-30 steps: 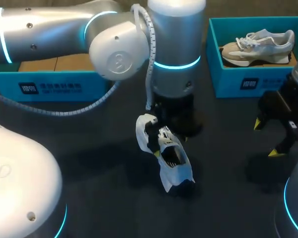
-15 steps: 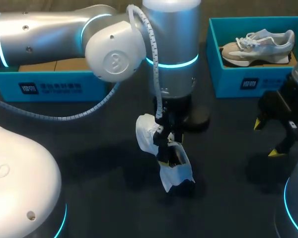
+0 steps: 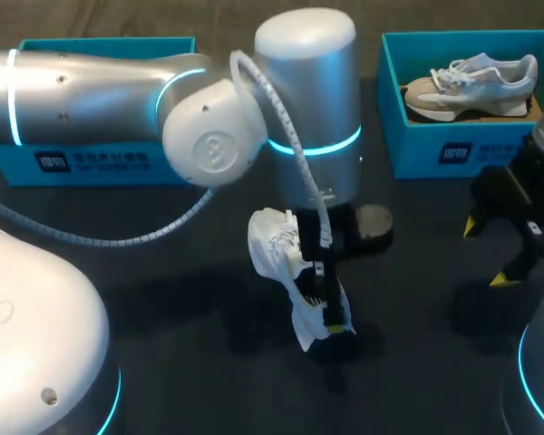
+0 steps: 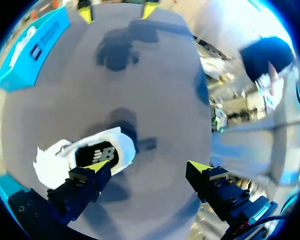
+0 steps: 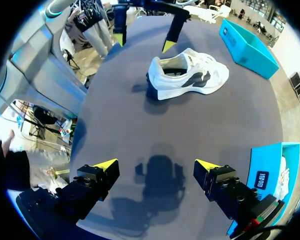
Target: Take the shoe out of the shoebox, open the shoe tongue, remove and reinsert the insole, then place the shoe into the shoebox
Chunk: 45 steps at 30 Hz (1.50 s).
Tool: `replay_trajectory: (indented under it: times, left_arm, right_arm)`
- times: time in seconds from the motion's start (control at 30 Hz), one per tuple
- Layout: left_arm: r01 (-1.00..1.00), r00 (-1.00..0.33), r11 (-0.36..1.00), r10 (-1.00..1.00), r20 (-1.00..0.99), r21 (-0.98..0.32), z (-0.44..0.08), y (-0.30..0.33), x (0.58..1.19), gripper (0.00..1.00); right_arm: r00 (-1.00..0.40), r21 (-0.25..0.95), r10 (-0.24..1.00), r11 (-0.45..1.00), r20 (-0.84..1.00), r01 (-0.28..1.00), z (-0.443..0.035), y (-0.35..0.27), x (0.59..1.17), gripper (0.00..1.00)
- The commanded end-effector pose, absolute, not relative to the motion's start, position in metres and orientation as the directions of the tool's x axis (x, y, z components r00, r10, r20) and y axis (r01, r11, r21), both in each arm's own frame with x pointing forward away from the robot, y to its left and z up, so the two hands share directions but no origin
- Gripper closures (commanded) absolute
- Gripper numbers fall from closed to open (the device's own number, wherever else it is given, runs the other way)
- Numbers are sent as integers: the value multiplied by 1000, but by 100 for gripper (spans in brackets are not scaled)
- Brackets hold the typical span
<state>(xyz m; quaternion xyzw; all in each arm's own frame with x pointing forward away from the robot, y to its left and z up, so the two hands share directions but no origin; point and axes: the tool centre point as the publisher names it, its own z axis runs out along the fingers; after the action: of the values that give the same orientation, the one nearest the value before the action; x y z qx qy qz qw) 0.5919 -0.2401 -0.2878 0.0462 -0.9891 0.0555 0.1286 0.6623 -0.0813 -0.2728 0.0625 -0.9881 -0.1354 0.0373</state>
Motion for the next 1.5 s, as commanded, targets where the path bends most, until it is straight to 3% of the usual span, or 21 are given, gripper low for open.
replay_trajectory:
  times: [0.03, 1.17, 1.4, 1.47, 1.5]
  left_arm:
    - [-162, -956, 983, -136, 260, -82, -296, -238, 589, 0]
    - [-187, -960, 982, -183, 211, 4, -366, -251, 584, 0]
    - [-200, -957, 980, -200, 210, 26, -374, -250, 582, 29]
    - [-204, -957, 978, -207, 204, 33, -376, -251, 583, 47]
    - [-208, -957, 977, -212, 199, 42, -377, -251, 583, 49]
  right_arm:
    - [-990, 269, -132, 957, 58, -112, -273, -81, 662, 0]
    - [-990, 269, -132, 957, 58, -112, -273, -81, 662, 0]
    - [-990, 269, -132, 957, 58, -112, -273, -81, 662, 0]
    - [-990, 269, -132, 957, 58, -112, -273, -81, 662, 0]
    - [-990, 269, -132, 957, 58, -112, -273, -81, 662, 0]
